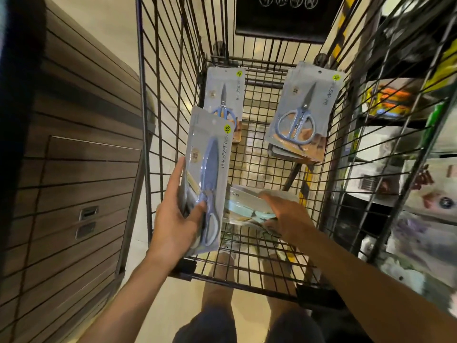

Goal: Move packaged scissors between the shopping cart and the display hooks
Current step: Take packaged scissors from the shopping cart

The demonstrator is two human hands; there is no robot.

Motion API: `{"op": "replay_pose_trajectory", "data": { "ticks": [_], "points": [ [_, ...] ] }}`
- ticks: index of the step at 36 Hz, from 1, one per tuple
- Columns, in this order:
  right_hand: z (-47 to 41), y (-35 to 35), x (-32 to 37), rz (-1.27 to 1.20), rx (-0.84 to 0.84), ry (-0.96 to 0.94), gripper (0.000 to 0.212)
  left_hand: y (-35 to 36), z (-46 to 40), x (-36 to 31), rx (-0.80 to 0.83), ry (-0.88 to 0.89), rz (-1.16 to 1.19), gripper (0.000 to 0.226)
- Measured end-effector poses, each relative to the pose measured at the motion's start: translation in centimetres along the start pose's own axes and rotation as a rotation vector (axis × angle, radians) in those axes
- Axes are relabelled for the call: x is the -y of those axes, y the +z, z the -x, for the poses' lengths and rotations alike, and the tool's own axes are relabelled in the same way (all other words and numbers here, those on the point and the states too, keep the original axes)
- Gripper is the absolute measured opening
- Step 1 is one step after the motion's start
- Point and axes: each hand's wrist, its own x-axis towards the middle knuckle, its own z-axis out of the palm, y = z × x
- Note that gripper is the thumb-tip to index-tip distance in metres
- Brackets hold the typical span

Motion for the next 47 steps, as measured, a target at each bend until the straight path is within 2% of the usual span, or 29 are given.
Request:
{"op": "replay_pose_trajectory", "data": {
  "ticks": [5,9,16,21,25,30,41,45,47],
  "points": [
    [0.0,-1.5,0.9,-0.017,0.091,0.027,0.076,-0.4,0.4,-0.8,0.009,0.014,-0.005,0.094],
    [2.0,-4.2,1.8,-0.221,0.036,0.105,0.062,-1.6,1.4,-3.5,0.009,0.046,-0.005,0.093],
    [7.8,-11.0,5.3,-0.610,-0.186,0.221,0.074,-4.2,4.2,-11.5,-0.017,0.203,0.014,0.087],
    [13.8,-16.7,10.0,-0.835,-0.405,0.149,0.075,-6.3,6.6,-16.8,-0.017,0.327,0.010,0.085],
    [18.4,-19.0,12.9,-0.938,-0.553,0.124,0.082,-7.9,8.6,-19.4,0.050,0.399,0.044,0.086],
    [23.2,-18.4,15.5,-1.057,-0.707,0.124,0.087,-9.0,10.8,-20.7,0.161,0.465,0.042,0.086],
    [32.9,-12.3,17.4,-1.266,-0.956,0.113,0.076,-8.8,16.4,-20.5,0.358,0.533,-0.062,0.088],
    [38.0,-10.3,18.5,-1.380,-1.080,0.107,0.097,-7.1,19.1,-20.1,0.427,0.552,-0.071,0.089],
    [40.4,-9.0,18.9,-1.356,-1.127,0.097,0.089,-6.1,20.9,-19.9,0.454,0.597,-0.096,0.089]
  ]
}}
